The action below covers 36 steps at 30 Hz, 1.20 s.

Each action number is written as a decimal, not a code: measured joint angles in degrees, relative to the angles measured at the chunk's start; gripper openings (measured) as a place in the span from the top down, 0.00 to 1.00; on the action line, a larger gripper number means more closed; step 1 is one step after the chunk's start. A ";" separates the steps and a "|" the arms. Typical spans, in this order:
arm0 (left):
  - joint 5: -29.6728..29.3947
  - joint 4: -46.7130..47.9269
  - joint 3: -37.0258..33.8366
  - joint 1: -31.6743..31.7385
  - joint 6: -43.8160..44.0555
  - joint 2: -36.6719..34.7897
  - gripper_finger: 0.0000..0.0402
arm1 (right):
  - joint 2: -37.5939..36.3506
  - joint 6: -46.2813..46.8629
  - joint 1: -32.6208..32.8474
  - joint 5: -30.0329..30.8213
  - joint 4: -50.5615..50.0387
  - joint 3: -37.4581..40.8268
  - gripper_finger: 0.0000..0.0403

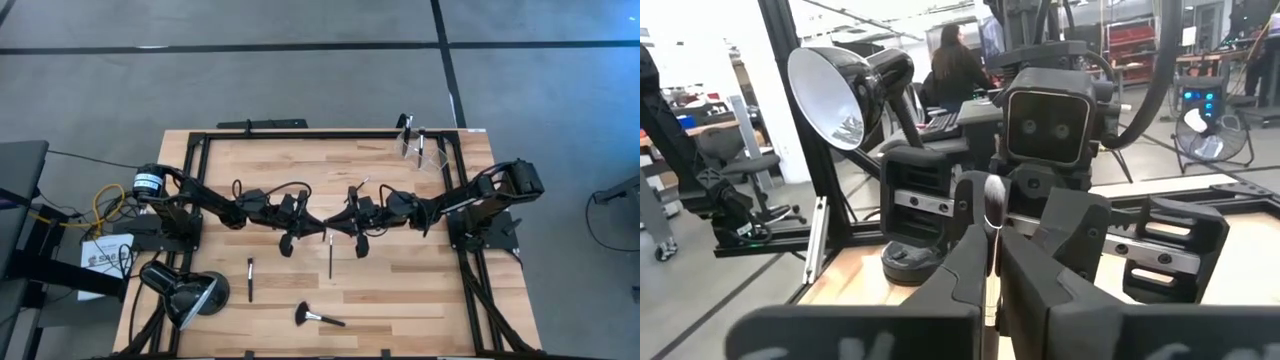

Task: Put items in baskets/containers
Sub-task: Put the black eyeshadow brush into the transparent organizer

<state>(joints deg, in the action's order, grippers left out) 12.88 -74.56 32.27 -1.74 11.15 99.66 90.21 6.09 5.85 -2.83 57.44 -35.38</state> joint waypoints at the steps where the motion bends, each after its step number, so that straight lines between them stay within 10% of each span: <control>1: 0.00 0.01 0.00 0.12 0.05 0.00 0.90 | 0.00 -0.07 -0.02 0.04 -0.01 0.00 0.97; 25: -4.40 -0.15 -8.56 6.93 10.15 -6.20 0.55 | -4.21 -0.50 -7.06 -2.01 -17.68 1.28 1.00; 36: -27.49 0.12 -14.46 2.40 7.29 -12.87 0.55 | -24.11 -0.07 -18.67 12.47 -20.39 13.34 0.99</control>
<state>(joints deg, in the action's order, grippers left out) -14.60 -74.44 17.81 0.65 18.44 86.78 66.11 6.02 -12.83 9.64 37.05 -22.03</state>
